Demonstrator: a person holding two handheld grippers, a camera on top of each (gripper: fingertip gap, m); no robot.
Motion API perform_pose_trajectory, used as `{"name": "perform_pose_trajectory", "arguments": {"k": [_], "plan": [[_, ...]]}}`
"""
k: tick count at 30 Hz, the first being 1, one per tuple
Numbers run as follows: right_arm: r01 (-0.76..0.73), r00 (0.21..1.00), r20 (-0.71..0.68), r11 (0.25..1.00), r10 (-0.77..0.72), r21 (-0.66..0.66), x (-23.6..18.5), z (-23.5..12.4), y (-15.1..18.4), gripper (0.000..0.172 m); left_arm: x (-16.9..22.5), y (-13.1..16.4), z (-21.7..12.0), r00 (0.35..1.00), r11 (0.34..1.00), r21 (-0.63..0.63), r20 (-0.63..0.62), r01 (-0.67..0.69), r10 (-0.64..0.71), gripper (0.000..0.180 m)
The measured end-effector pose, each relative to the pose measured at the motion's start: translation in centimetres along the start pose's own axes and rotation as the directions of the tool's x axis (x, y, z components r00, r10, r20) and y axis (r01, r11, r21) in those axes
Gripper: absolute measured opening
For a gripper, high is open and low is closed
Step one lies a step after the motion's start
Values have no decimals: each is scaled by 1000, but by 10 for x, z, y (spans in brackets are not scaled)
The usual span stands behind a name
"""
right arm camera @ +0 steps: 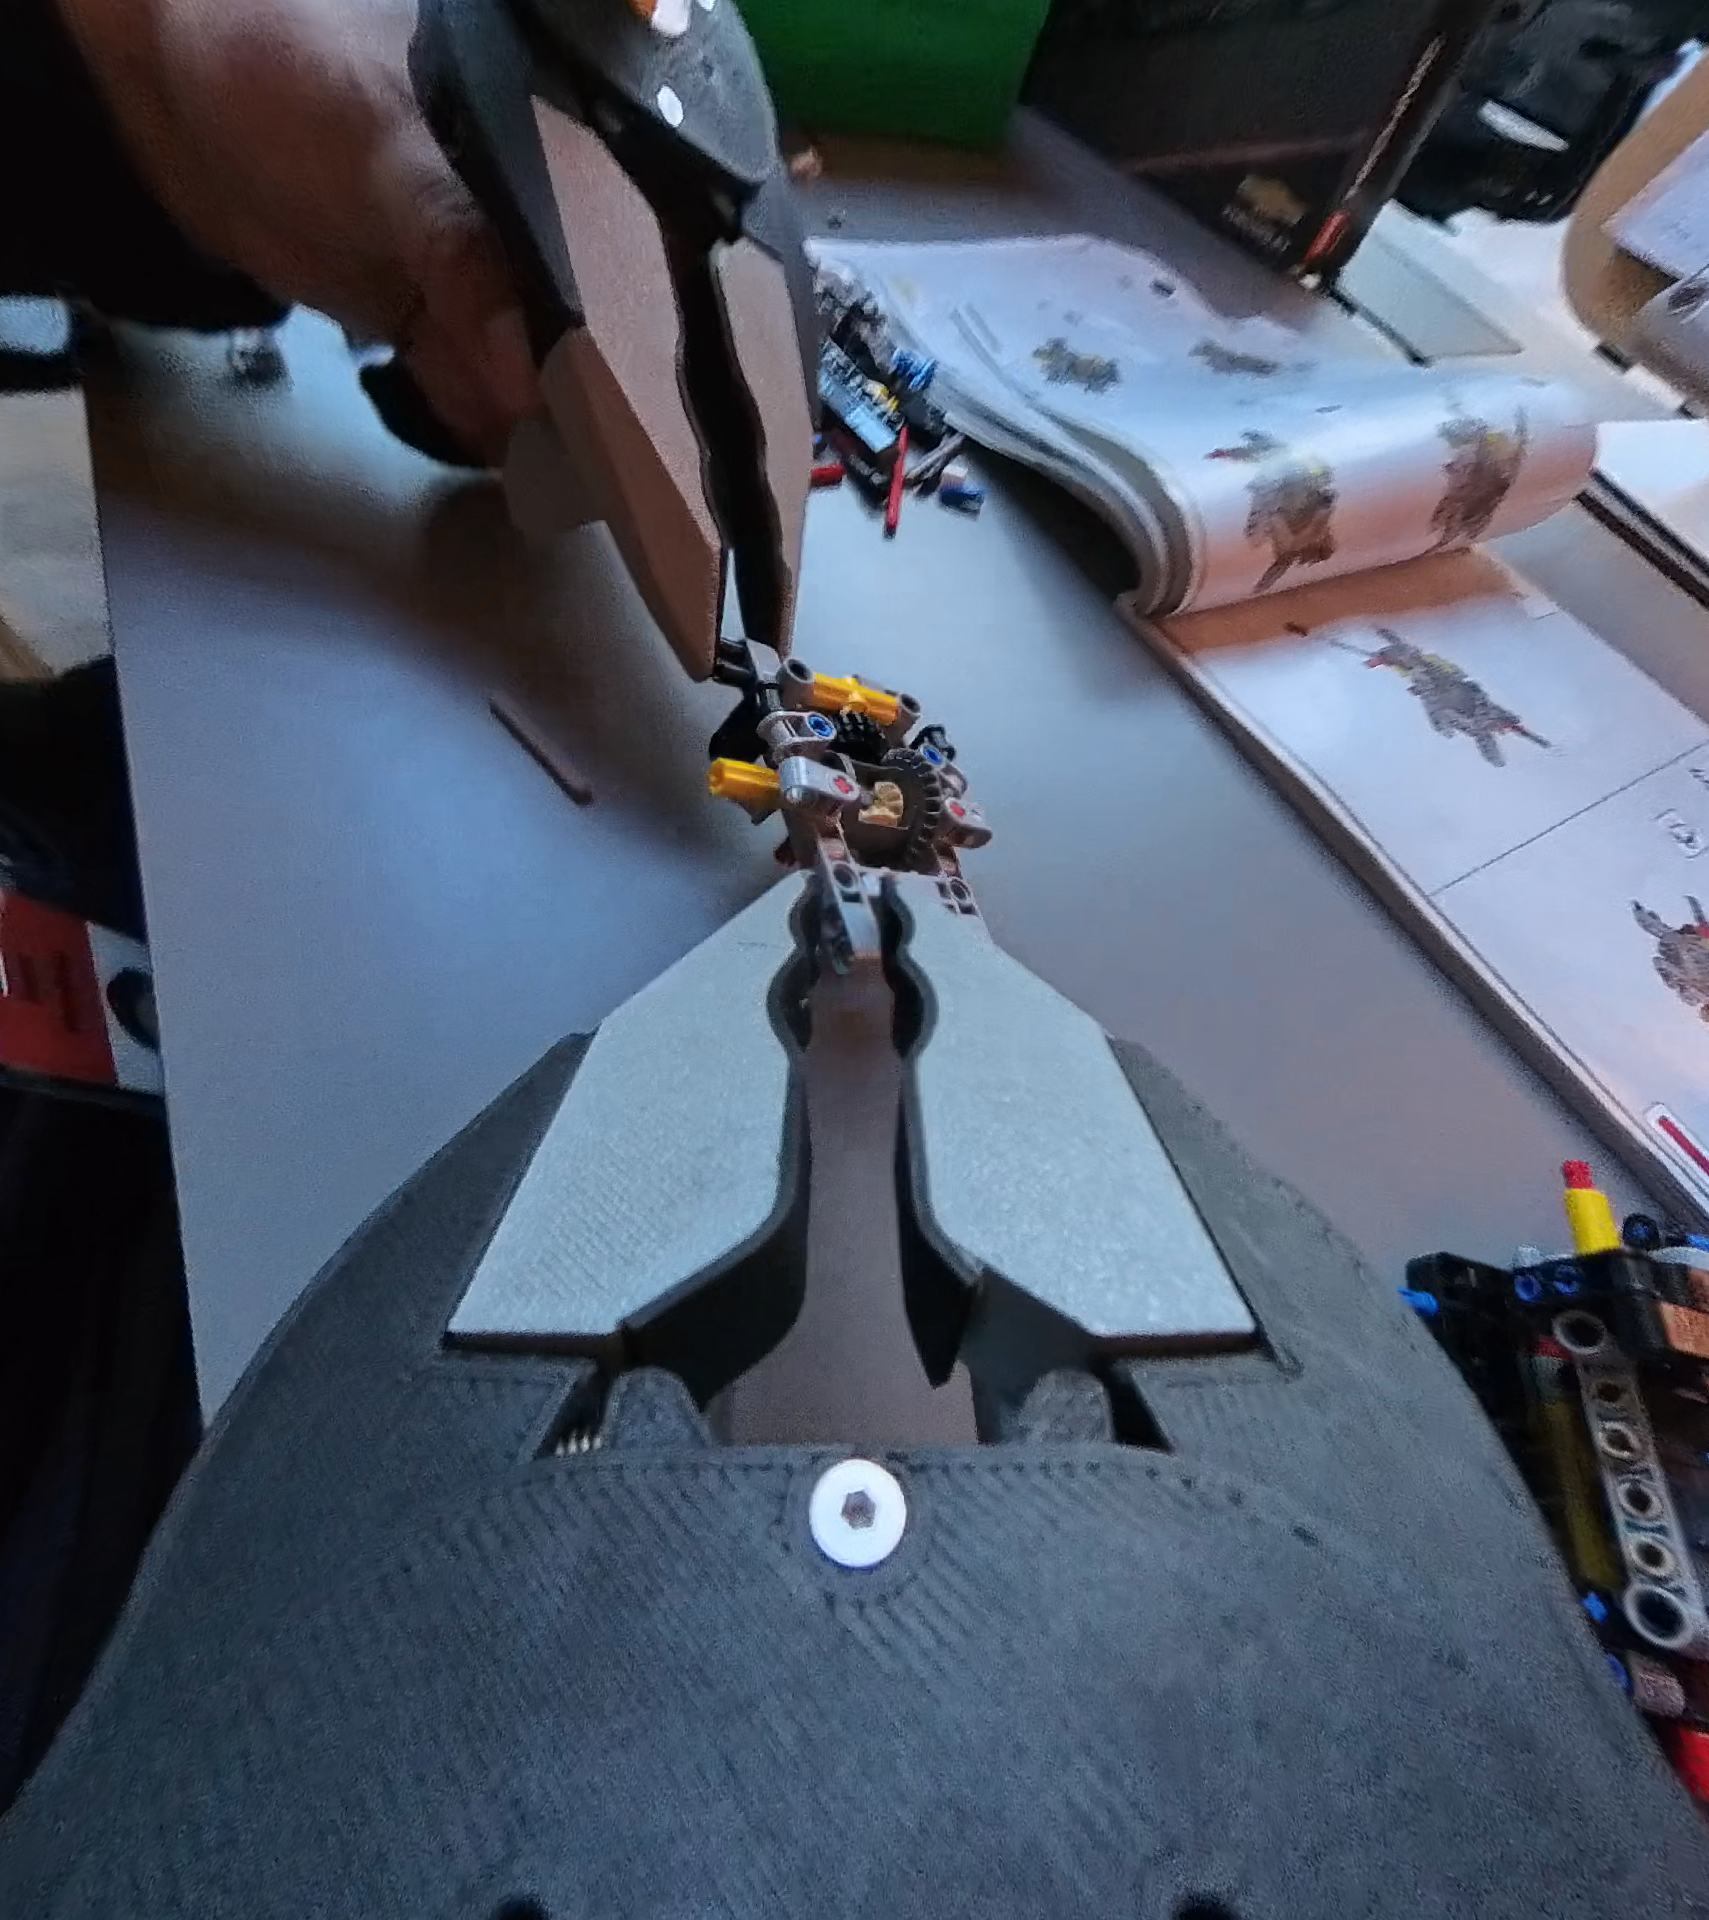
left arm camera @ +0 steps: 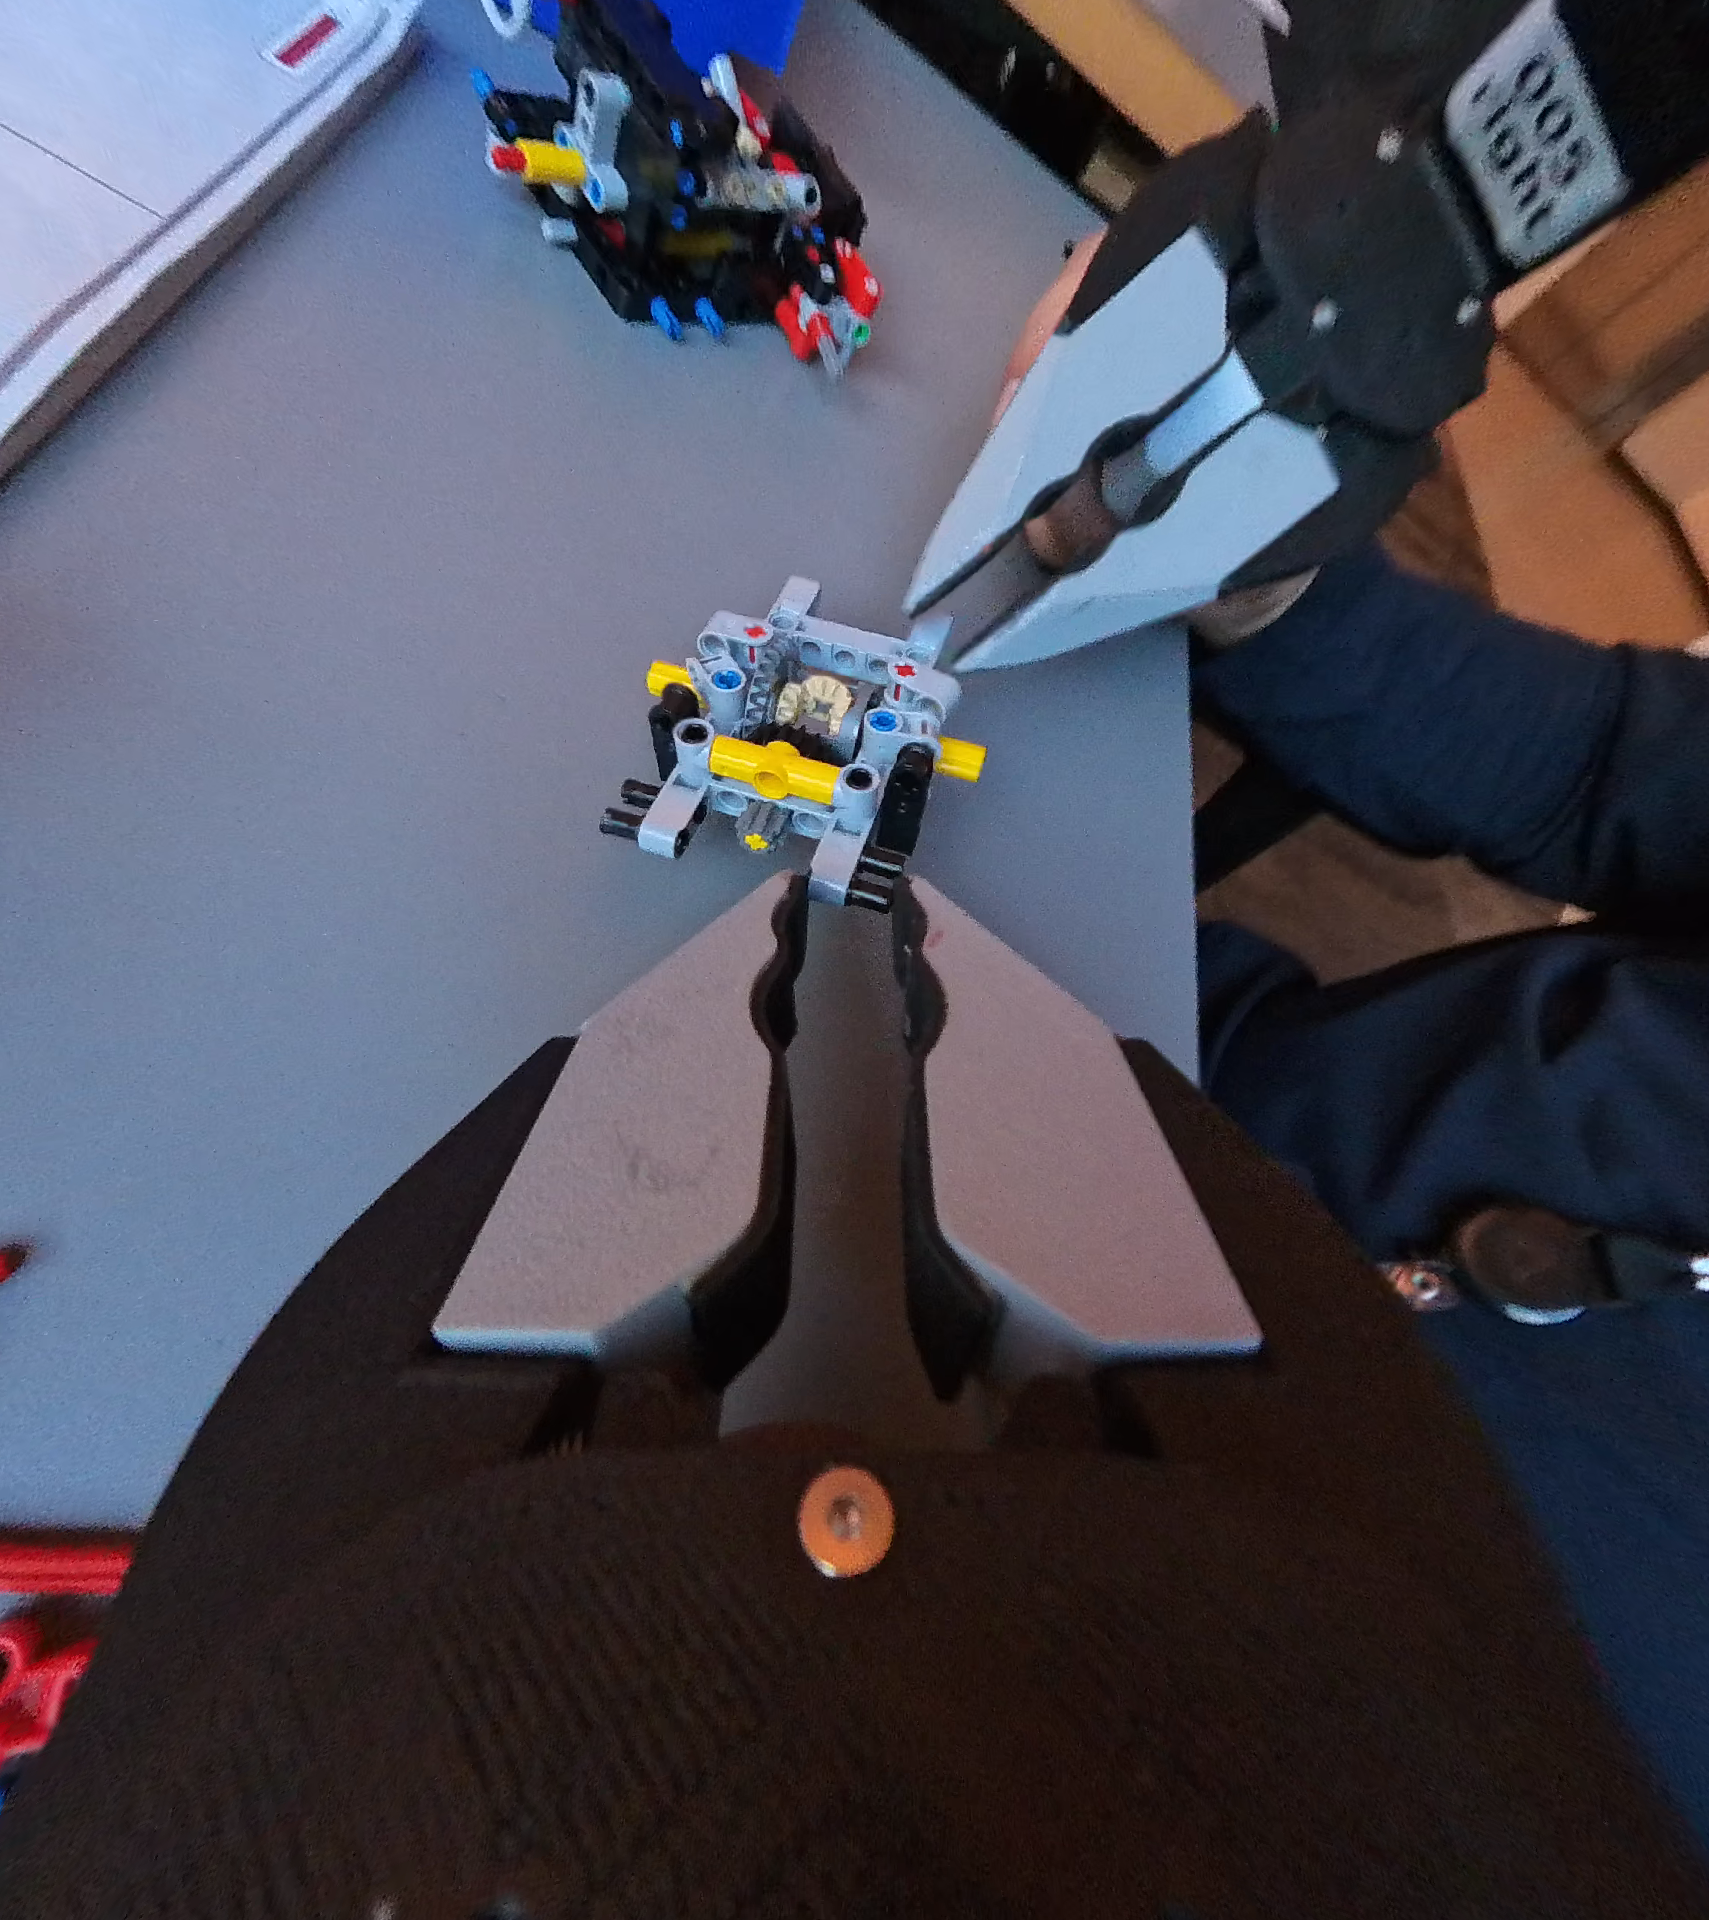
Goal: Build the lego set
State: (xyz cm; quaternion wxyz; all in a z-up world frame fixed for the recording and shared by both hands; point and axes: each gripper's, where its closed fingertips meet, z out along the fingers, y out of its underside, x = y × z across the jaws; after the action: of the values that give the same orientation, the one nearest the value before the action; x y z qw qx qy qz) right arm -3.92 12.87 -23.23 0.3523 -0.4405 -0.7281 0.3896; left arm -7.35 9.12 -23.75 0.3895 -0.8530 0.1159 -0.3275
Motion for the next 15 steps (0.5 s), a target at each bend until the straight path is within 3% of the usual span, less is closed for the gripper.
{"name": "perform_pose_trajectory", "arguments": {"k": [4, 7, 12, 15], "plan": [[-11, 997, -75, 994, 20, 110, 14, -12, -14, 22, 7, -24, -8, 989, 981, 141, -83, 132, -121, 14], [42, 984, -175, 986, -14, 159, 22, -21, -23, 22, 14, -38, -15, 944, 927, 242, -235, 287, -231, 14], [100, 956, -291, 976, -40, 194, 29, -29, -31, 17, 19, -42, -16, 849, 845, 268, -409, 462, -334, 14], [67, 969, -246, 980, -18, 190, 24, -25, -30, 9, 13, -42, -13, 850, 828, 291, -391, 479, -354, 14]]}}
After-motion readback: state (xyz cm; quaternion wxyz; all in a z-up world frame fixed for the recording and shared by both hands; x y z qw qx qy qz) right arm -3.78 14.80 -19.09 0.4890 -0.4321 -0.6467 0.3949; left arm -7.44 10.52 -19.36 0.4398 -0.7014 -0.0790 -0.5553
